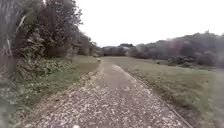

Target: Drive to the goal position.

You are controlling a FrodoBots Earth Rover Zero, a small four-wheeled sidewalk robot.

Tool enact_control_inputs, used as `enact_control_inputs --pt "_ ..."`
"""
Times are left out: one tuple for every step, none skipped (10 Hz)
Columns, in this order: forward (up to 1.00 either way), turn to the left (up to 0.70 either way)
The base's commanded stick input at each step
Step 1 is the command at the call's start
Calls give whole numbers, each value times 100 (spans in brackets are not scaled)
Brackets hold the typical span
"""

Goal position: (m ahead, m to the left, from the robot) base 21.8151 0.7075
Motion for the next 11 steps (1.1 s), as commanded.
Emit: enact_control_inputs --pt "70 0" --pt "70 0" --pt "70 0" --pt "70 0" --pt "70 0" --pt "70 0" --pt "70 0" --pt "70 0" --pt "70 0" --pt "70 0" --pt "70 0"
